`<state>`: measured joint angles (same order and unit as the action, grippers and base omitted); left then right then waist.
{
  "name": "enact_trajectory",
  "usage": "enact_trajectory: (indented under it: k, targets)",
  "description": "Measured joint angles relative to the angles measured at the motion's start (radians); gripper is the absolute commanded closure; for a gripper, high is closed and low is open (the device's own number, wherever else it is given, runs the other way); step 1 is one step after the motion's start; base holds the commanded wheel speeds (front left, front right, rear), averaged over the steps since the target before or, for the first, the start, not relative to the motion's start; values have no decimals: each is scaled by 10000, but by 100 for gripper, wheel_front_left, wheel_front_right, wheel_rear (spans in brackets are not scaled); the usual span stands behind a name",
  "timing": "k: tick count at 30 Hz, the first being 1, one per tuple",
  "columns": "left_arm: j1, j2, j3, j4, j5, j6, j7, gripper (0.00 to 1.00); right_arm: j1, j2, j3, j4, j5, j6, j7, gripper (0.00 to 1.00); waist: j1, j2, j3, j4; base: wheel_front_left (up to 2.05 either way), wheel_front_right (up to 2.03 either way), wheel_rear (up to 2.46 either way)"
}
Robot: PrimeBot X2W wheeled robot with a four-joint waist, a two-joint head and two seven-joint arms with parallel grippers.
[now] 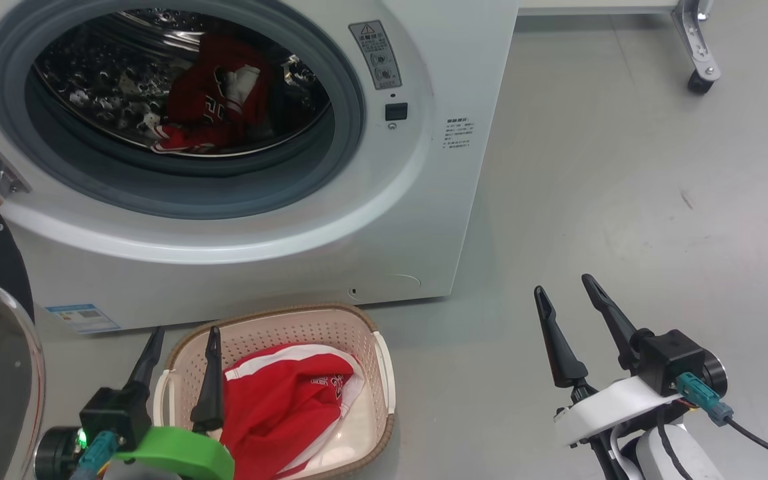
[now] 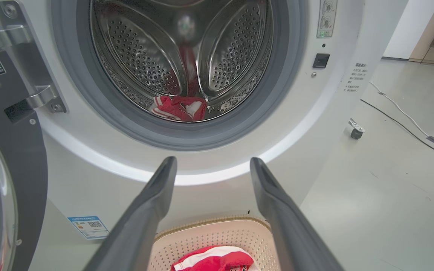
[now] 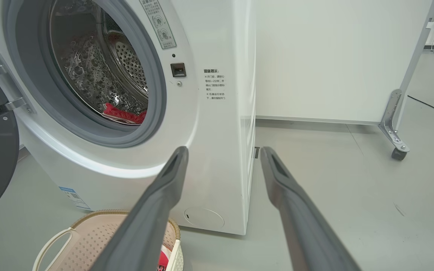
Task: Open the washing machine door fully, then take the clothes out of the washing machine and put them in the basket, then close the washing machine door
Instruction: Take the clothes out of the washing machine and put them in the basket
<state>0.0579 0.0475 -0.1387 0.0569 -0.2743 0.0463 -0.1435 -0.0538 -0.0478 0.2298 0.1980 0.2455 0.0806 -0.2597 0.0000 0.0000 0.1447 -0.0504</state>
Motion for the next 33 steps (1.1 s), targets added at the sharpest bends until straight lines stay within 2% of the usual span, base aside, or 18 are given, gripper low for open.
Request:
enact_trajectory:
  k: [10,14,21,33]
  targets:
    - [-1719,38,-263,796,-107,-257,1011,0,-556,-2,132,-525,-81,2,0,0,0,0,1097,-95,0,0,0]
    - [-2778,222,-416,1317,-15,-428,1542,0,-827,-6,217,-660,-90,2,2,0,1,0,1630,-155,0,0,0]
    - [-4661,522,-349,1975,211,-433,2169,0,-1421,-12,535,-932,-54,2,0,0,1,0,2596,-324,0,0,0]
    - [-7419,1569,366,3150,311,-433,3386,0,-2445,-19,1133,-1216,732,-40,0,0,2,0,4126,-1007,0,0,0]
